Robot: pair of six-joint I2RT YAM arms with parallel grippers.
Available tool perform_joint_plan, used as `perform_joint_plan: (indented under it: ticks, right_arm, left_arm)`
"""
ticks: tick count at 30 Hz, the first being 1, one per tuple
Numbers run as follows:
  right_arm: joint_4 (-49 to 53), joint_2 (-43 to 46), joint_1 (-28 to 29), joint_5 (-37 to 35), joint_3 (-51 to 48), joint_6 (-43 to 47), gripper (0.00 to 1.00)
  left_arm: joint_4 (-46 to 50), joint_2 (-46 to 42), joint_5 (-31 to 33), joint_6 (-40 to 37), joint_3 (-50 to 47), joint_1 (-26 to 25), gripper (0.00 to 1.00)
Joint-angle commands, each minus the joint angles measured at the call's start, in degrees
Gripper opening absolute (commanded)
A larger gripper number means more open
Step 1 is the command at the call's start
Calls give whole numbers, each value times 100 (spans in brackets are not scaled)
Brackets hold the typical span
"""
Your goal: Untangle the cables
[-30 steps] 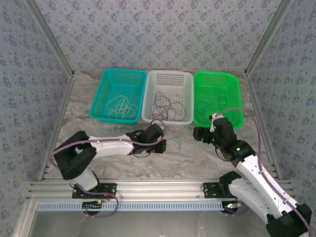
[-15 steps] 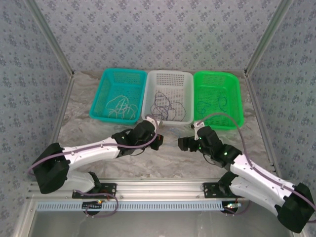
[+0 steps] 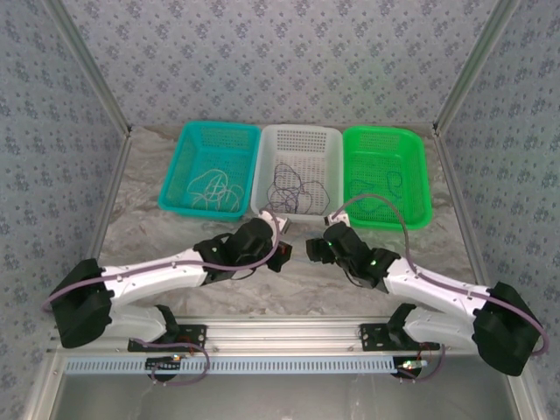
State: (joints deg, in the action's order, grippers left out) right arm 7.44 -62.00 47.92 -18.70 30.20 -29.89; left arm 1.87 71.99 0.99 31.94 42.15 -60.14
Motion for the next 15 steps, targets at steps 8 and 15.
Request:
perform_joint_plan:
  ticks: [8, 15]
  right_arm:
    - [415, 151, -47, -908, -68, -813, 69]
    - [871, 295, -68, -917, -202, -1107, 66]
  left_arm:
    - [-451, -1247, 293, -189, -549, -33, 0]
    - [-537, -1605, 458, -206, -681, -33, 0]
